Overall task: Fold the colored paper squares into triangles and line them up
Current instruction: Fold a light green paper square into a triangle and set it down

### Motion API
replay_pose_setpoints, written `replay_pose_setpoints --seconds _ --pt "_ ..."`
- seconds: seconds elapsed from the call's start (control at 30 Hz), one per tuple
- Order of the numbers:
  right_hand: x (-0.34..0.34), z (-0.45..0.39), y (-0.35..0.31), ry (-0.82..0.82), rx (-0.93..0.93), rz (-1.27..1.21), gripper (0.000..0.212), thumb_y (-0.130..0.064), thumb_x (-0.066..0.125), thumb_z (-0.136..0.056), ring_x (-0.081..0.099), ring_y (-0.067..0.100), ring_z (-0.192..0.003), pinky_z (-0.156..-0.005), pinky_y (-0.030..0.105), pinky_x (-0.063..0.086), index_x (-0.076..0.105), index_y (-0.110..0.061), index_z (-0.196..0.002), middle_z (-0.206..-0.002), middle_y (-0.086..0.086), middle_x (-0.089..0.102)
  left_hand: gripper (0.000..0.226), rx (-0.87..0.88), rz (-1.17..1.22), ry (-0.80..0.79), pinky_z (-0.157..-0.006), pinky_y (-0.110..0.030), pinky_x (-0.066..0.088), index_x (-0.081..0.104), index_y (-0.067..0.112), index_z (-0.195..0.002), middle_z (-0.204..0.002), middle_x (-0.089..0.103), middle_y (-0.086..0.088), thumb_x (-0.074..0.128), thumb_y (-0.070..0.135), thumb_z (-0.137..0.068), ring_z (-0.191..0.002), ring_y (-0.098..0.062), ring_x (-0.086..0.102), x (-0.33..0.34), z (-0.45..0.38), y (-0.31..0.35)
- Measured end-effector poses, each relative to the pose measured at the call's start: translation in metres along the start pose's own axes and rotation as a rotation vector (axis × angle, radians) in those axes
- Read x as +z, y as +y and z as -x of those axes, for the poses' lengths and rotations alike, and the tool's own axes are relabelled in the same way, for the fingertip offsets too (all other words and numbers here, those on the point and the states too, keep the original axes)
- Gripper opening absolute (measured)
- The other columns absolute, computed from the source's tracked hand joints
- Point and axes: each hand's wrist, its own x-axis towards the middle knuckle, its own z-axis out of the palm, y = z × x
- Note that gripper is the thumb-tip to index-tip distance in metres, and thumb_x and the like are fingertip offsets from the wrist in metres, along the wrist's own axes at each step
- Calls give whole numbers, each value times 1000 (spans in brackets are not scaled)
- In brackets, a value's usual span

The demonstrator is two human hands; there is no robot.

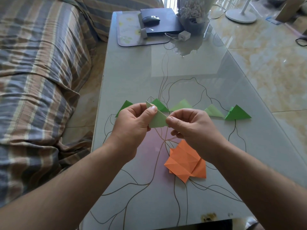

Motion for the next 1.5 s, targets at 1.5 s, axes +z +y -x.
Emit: replay_pose_setpoints --seconds 1.5 --pt "-2 0 -14 -99 292 -346 24 -20 63 -100 55 21 -64 -67 35 49 69 -16 -77 -74 7 59 24 918 -742 -130 -71 -32 49 81 26 -92 -82 59 5 79 8 -76 -82 -21 55 -2 9 -8"
